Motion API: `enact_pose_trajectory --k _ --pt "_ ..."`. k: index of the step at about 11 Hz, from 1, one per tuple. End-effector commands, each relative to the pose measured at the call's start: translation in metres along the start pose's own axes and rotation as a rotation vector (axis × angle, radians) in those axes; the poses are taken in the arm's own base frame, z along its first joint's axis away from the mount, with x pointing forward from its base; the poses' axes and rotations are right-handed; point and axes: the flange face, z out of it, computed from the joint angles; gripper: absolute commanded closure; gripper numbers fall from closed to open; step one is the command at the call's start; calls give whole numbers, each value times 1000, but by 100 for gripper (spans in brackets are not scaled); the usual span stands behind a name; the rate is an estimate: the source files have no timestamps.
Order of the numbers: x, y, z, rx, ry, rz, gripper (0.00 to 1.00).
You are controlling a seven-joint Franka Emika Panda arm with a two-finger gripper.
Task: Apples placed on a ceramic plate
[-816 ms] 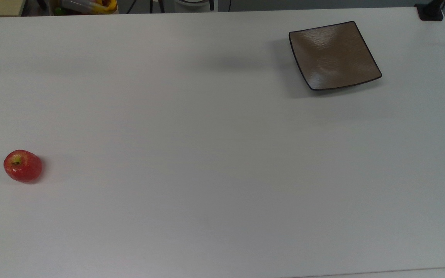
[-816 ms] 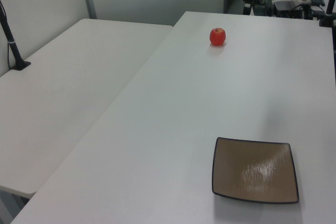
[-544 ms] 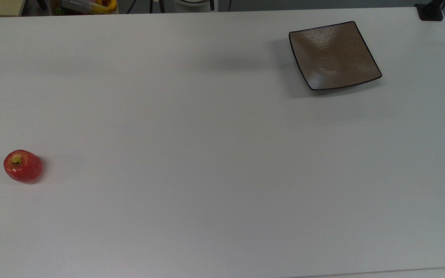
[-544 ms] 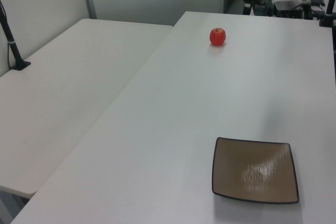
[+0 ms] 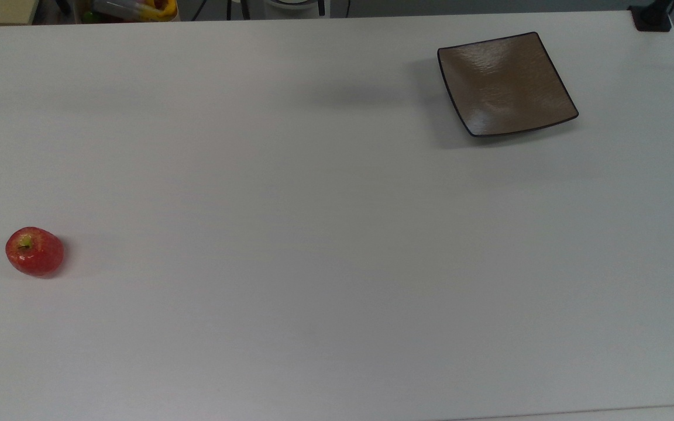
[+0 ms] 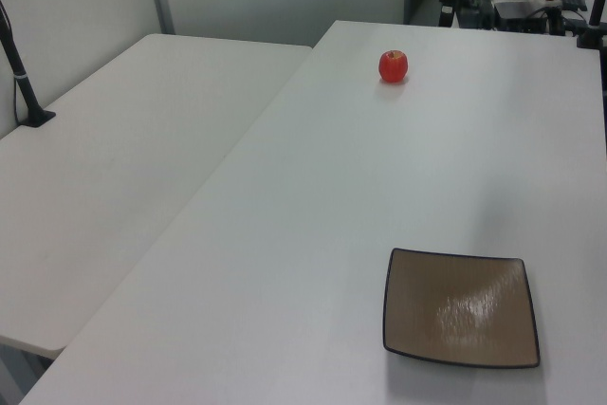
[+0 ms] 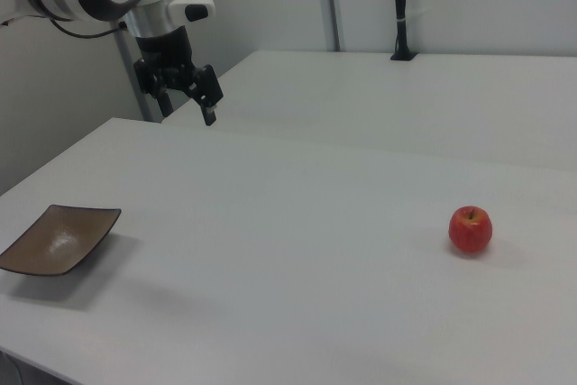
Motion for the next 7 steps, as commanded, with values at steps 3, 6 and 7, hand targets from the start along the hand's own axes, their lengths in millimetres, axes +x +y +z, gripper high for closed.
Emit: enact_pose_trajectory --k 3,6,7 --pt "0 1 -2 0 10 -20 0" --pt "-1 0 -3 0 8 -29 0" --pt "-1 0 -3 0 8 -27 0"
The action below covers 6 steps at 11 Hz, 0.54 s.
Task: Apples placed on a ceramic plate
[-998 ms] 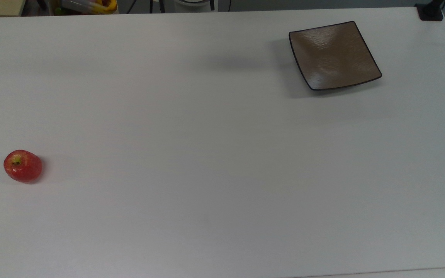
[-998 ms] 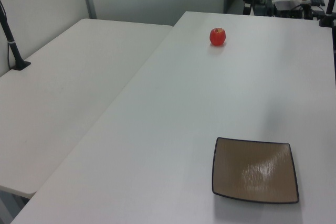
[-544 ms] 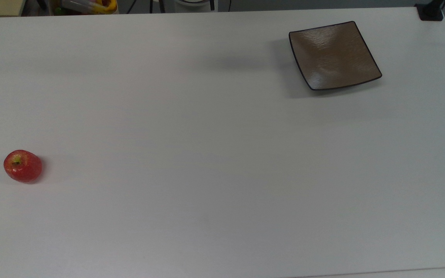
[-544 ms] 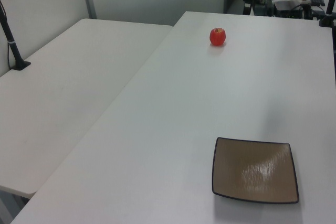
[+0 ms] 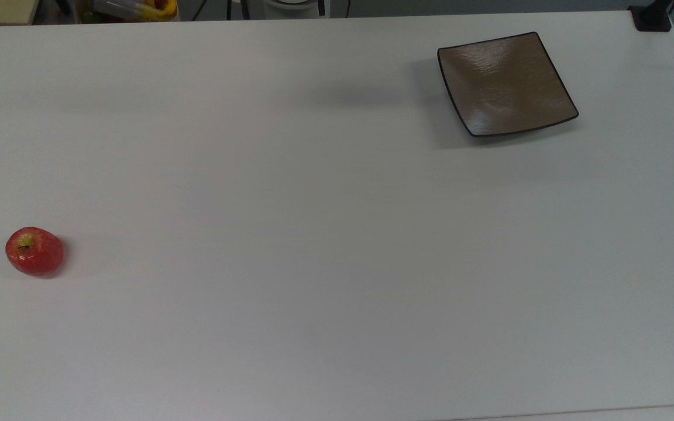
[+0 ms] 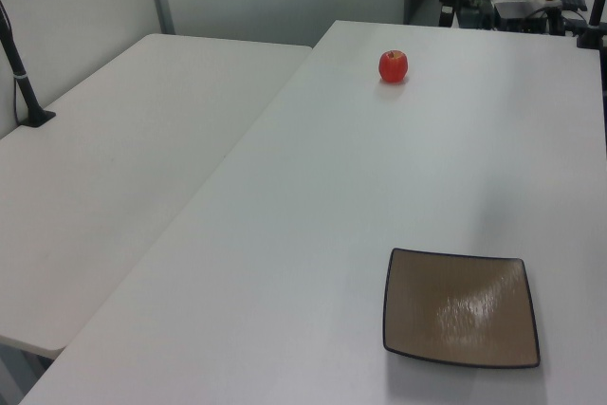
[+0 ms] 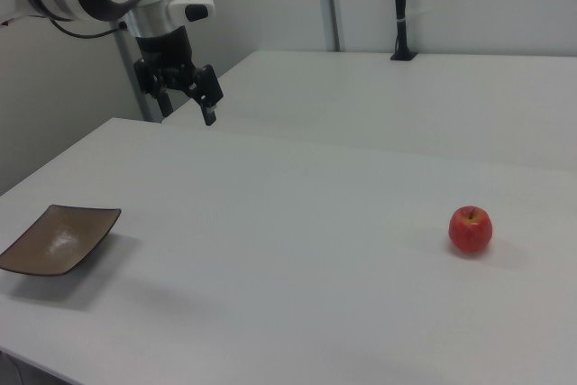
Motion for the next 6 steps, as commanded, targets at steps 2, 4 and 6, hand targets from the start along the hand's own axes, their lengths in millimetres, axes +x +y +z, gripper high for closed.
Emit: enact_pose_trajectory --k 2,4,6 --pt "-1 0 2 0 -9 -31 0" --pt "-2 0 3 0 -27 -34 0" --pt "2 6 1 -2 -21 -23 0"
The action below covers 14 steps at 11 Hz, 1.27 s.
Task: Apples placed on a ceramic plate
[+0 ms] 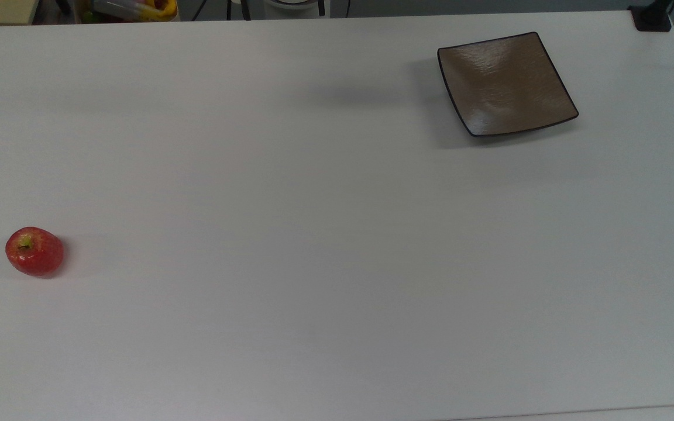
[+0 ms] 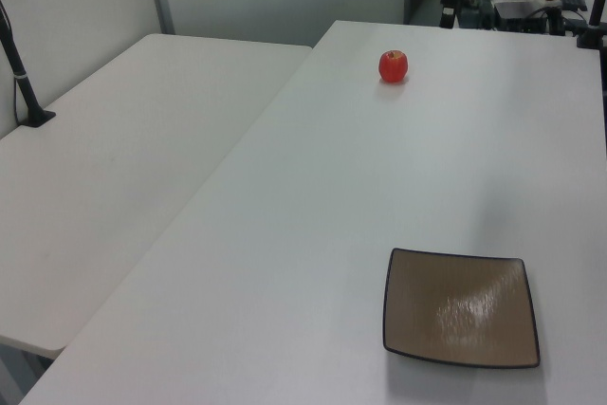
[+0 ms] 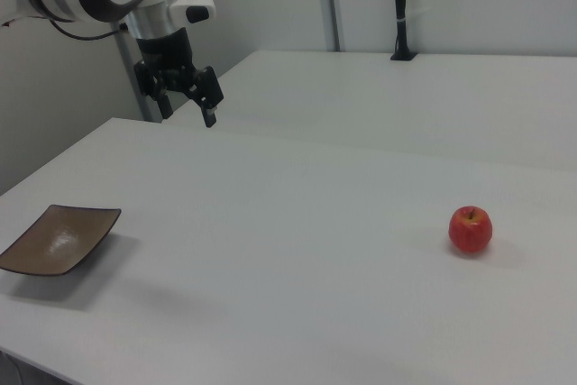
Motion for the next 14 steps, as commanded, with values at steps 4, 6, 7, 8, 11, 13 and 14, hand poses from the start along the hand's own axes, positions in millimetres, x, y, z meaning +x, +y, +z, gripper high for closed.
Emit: enact_pose_trajectory --k 4,6,7,8,11,13,14 --pt "27 37 -10 -22 20 -73 0" --pt "46 77 -11 -26 28 -87 0" --pt "53 92 -12 -31 35 -103 0" --pt "59 105 -8 -35 37 -120 0" --pt "78 167 9 -64 86 -133 0" --pt "90 206 29 -92 152 -129 0" --pt "95 225 40 -110 183 -125 0"
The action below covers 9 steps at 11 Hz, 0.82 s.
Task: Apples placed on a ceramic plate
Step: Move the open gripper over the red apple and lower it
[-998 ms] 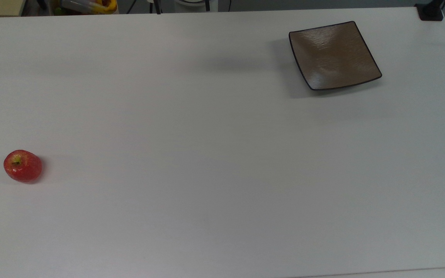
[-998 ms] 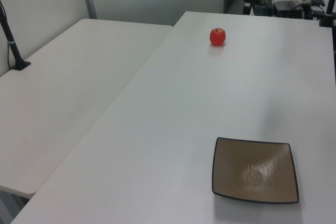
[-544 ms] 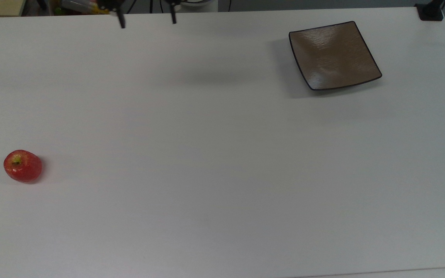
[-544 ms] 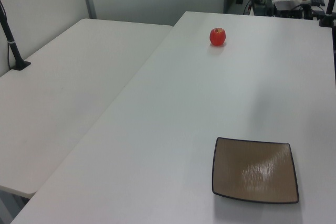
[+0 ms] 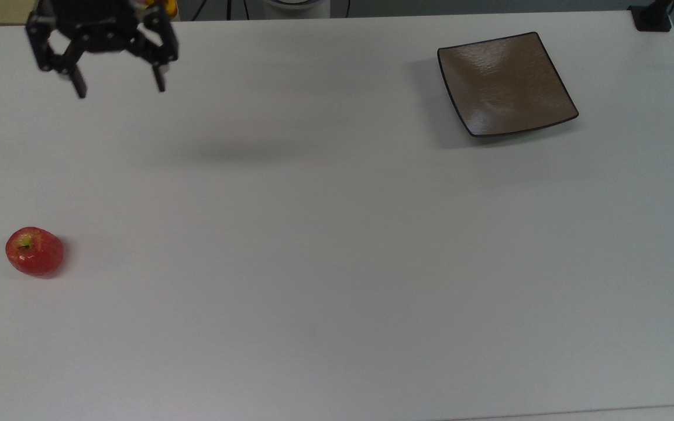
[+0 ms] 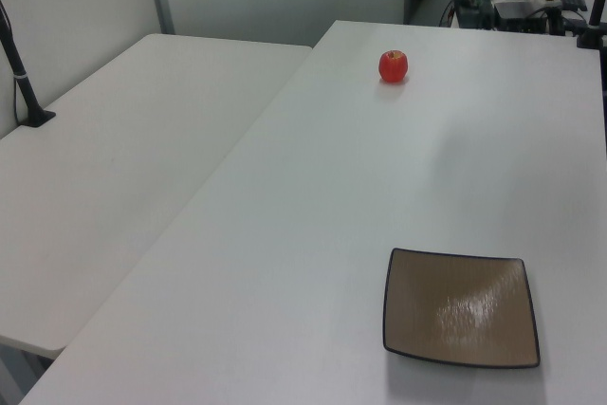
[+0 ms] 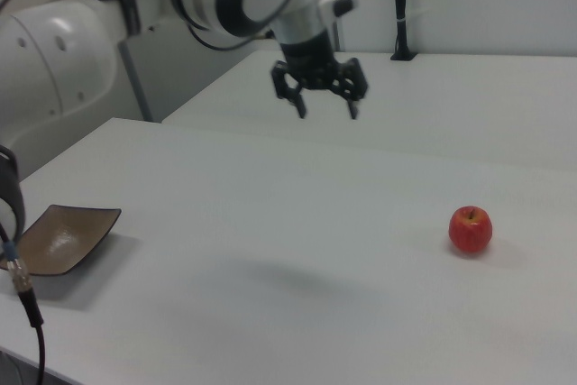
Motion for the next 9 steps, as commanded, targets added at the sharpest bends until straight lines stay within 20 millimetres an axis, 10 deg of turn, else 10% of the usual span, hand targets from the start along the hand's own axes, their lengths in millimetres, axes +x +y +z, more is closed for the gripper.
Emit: enact_pose_trajectory --k 1,9 --pt "12 50 36 -51 90 1 0" --pt "9 146 170 -189 256 121 0"
